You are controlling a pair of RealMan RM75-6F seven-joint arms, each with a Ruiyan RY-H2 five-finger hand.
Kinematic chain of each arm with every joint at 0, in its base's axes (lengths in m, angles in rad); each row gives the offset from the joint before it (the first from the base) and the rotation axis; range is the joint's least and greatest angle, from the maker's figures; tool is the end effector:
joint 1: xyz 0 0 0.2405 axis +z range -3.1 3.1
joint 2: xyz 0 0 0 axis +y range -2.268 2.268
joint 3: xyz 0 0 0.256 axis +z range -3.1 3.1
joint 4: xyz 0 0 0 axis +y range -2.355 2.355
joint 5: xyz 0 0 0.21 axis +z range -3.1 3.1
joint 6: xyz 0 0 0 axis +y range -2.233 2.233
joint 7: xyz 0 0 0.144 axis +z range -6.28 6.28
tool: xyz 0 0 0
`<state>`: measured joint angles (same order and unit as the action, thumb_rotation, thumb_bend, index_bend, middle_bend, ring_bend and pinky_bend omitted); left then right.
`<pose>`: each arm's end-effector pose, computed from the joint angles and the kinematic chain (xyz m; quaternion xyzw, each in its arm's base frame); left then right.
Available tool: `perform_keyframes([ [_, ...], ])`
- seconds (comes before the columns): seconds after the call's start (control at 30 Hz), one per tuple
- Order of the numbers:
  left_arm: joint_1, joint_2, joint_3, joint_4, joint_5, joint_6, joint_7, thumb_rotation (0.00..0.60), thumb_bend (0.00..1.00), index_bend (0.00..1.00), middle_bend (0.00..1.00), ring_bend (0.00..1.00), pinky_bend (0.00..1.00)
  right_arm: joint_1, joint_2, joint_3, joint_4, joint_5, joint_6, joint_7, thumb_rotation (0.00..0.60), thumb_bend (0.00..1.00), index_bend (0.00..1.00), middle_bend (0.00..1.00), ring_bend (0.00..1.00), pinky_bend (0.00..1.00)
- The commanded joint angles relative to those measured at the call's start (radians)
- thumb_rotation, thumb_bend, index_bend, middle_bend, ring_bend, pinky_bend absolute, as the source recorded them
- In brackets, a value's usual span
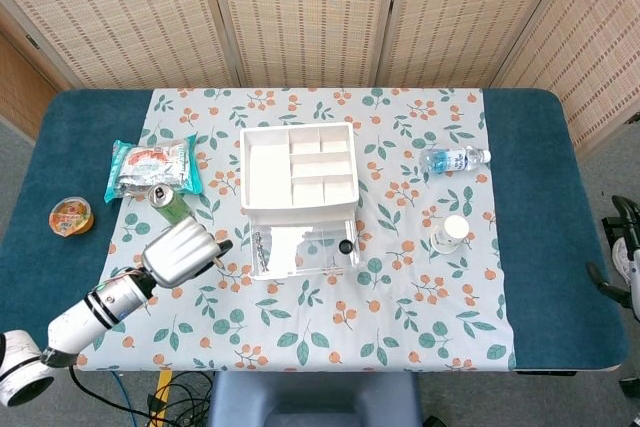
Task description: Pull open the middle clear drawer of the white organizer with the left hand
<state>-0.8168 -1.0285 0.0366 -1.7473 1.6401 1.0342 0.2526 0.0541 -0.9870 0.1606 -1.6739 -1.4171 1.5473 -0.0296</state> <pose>-0.1331 0.3071 0.1010 -0.8670 -0.1048 -0.3384 0.3505 -0.3078 -0.1917 0.2239 0.5475 -0.3304 0.3932 0.6606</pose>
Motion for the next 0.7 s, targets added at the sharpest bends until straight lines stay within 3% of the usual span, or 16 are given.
perform_keyframes([
  [0.03,0.027,-0.024,0.020,0.016,0.005,0.001,0.013,0.600,0.36,0.55,1.00,1.00,1.00,0.000,0.000,0.000,0.001,-0.002,0.002,0.002,0.600,0.30,0.00,0.10,0.11,0.10],
  [0.43,0.074,-0.120,0.061,0.094,0.050,-0.019,-0.004,0.600,0.36,0.54,1.00,1.00,1.00,-0.012,0.010,-0.005,-0.014,-0.003,0.019,-0.007,0.600,0.30,0.00,0.10,0.11,0.10],
  [0.7,0.082,-0.172,0.053,0.138,0.071,-0.015,-0.019,0.600,0.36,0.52,1.00,1.00,1.00,-0.012,0.012,-0.005,-0.019,-0.005,0.021,-0.011,0.600,0.30,0.00,0.10,0.11,0.10],
])
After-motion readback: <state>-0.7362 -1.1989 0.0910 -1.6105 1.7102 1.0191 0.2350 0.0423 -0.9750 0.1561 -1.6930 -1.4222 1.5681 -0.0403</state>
